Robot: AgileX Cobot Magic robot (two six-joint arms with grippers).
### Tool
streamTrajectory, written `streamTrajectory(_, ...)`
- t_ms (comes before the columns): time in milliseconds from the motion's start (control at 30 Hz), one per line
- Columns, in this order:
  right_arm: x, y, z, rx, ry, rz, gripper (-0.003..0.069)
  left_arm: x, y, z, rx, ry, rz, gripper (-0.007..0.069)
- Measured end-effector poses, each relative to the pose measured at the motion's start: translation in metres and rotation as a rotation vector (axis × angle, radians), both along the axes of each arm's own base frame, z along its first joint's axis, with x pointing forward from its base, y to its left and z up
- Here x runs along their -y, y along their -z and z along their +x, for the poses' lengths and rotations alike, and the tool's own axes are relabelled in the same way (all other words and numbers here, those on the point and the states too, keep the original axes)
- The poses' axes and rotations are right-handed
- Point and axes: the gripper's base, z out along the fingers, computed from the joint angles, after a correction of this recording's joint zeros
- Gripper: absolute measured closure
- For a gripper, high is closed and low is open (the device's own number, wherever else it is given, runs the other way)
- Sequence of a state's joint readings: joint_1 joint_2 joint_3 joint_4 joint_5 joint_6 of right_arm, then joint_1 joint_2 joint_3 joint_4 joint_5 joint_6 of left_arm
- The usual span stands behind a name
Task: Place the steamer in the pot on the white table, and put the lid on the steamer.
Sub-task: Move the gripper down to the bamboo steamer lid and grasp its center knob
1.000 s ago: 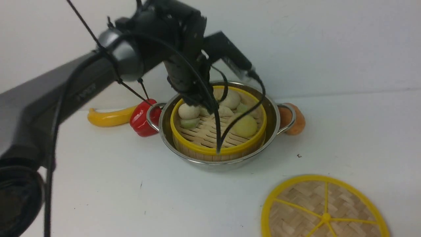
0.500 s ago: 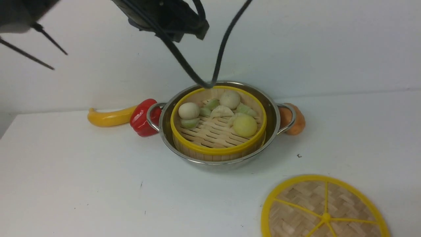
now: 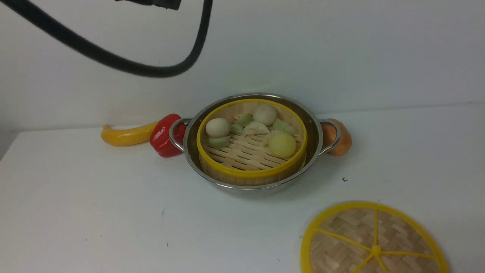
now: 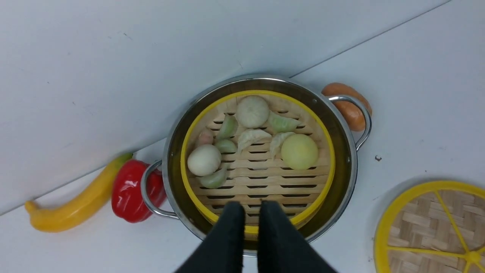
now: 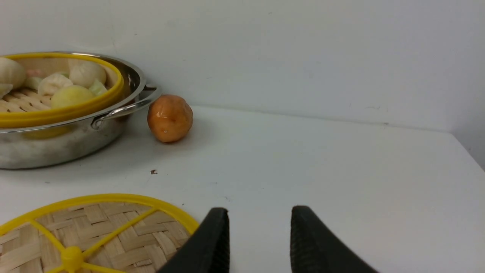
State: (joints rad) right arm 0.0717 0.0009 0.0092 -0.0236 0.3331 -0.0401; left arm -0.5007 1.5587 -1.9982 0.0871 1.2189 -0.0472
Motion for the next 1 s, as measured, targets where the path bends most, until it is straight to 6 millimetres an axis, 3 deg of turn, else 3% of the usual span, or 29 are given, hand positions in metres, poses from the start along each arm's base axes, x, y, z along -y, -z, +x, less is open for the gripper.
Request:
streamTrajectory(300, 0.0, 0.0, 0.0, 0.0, 0.0, 0.0, 0.041, -0.002, -0.003, -0.003, -0.007, -0.039, -0.044, 0.0573)
streamTrajectory(433, 0.0, 0.0, 0.0, 0.0, 0.0, 0.0, 0.041, -0.019, -0.014, -0.024, 0.054, -0.09, -0.061, 0.0573)
streamTrajectory(533, 0.0, 0.0, 0.0, 0.0, 0.0, 0.0, 0.041, -0.032, -0.022, -0.038, 0.208, -0.079, -0.076, 0.0572)
streamTrajectory(600, 0.0, 0.0, 0.0, 0.0, 0.0, 0.0, 0.041, -0.043, -0.015, -0.043, 0.286, -0.082, -0.087, 0.0565)
streamTrajectory(767, 0.0, 0.0, 0.0, 0.0, 0.0, 0.0, 0.041, -0.079, 0.02, -0.059, 0.387, -0.161, -0.135, 0.0556)
streamTrajectory(800, 0.0, 0.0, 0.0, 0.0, 0.0, 0.0, 0.041, -0.096, 0.043, -0.071, 0.382, -0.218, -0.154, 0.0551)
streamTrajectory(1000, 0.0, 0.0, 0.0, 0.0, 0.0, 0.0, 0.041, -0.133, 0.113, -0.13, 0.419, -0.367, -0.164, 0.0526)
